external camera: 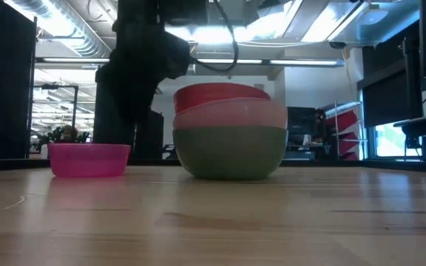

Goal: Nest bowls inside each other
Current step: Stack the light pink bowl on top of the orange bowl, then move the blue cup to the center of the table

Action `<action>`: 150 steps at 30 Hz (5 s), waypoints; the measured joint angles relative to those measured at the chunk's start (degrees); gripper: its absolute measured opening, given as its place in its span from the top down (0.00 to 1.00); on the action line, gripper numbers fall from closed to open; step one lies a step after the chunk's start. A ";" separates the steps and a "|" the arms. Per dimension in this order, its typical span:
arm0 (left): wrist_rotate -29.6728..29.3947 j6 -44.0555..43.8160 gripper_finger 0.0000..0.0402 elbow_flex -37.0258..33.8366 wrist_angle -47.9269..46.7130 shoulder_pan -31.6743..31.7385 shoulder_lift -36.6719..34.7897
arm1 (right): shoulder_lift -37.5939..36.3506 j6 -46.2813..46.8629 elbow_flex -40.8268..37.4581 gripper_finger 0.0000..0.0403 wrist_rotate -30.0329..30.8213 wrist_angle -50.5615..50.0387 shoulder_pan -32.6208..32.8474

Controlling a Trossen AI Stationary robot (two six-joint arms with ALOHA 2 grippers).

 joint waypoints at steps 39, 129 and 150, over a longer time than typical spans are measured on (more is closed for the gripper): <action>4.86 0.10 1.00 -7.52 4.18 -2.11 -5.54 | -1.10 -2.33 -0.23 0.43 -3.38 5.16 -0.03; -10.32 27.41 0.68 45.05 -13.76 -4.47 7.09 | 9.31 24.94 -19.18 0.43 -46.48 23.95 44.97; -10.18 30.05 0.68 45.02 -16.07 -6.05 6.42 | 8.99 -2.69 -13.69 0.99 -42.55 20.85 4.40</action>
